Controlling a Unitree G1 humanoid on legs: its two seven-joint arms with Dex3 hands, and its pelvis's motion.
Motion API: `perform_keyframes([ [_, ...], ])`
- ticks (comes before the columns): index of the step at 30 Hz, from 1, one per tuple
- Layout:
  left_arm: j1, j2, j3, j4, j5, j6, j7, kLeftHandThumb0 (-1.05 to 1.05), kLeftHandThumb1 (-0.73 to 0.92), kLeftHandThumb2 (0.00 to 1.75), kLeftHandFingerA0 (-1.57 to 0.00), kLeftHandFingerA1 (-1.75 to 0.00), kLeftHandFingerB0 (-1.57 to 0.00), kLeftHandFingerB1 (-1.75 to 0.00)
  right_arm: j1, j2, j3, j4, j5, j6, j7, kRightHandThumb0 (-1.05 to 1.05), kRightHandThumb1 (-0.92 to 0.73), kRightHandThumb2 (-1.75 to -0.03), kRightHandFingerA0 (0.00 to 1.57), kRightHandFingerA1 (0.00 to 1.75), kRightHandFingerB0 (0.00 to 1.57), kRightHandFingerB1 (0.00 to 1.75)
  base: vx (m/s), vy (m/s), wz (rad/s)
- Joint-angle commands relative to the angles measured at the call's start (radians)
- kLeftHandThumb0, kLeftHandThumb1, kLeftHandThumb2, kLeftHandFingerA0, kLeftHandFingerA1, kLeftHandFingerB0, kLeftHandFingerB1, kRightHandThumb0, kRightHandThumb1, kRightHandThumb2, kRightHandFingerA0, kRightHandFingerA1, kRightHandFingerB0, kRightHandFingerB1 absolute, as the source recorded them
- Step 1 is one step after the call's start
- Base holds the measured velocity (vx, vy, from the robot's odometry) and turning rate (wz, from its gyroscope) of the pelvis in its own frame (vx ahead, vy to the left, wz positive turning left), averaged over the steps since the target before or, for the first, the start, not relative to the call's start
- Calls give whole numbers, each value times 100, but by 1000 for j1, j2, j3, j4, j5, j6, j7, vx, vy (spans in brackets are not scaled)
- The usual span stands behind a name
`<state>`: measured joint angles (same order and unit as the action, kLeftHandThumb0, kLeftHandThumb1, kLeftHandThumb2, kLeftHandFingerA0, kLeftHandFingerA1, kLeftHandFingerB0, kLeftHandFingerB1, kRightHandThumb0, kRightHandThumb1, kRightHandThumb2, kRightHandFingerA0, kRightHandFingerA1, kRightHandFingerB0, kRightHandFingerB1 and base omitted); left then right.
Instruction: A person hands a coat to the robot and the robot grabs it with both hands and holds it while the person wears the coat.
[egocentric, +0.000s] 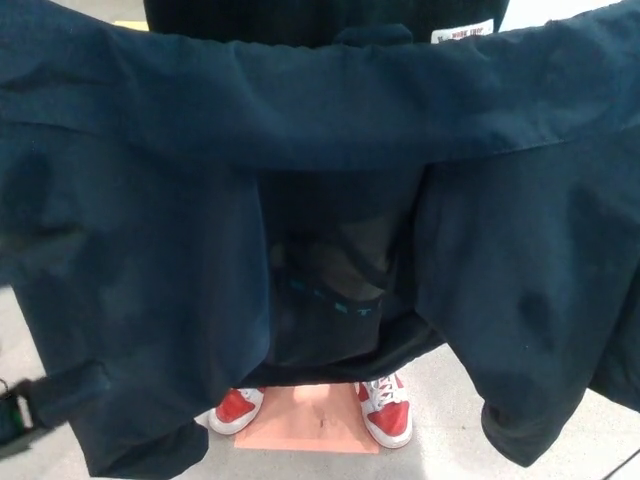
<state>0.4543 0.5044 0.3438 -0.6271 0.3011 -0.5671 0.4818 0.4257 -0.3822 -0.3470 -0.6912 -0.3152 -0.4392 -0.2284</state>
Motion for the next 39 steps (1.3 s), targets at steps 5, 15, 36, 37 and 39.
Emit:
perform_keyframes([
  [5,-307,341,288,-80,-424,-61,-193,-105,41,78,-66,-44,-38,-33,-334,-271,-234,-220,316,163,133,-79,-64,-59,20,37,3,25,0,0,0],
  [15,-478,609,152,63,-628,244,-475,-37,12,81,0,-51,0,-48,-599,-497,-153,-55,225,324,279,-84,-58,-94,10,47,3,13,0,0,0],
  [36,-1077,626,-510,423,-174,412,-931,-93,62,106,-4,-35,-4,-19,-1021,-713,379,265,113,498,746,-92,-71,-62,9,31,0,15,0,0,0],
  [37,-1100,622,-545,438,-184,442,-989,-91,59,103,-5,-30,-5,-19,-1052,-715,420,292,85,490,787,-87,-55,-99,3,34,3,9,0,0,0],
  [39,-1125,613,-587,466,-174,452,-1040,-93,60,103,-4,-35,-9,-20,-1091,-720,469,319,61,491,848,-87,-55,-99,1,29,0,8,0,0,0],
])
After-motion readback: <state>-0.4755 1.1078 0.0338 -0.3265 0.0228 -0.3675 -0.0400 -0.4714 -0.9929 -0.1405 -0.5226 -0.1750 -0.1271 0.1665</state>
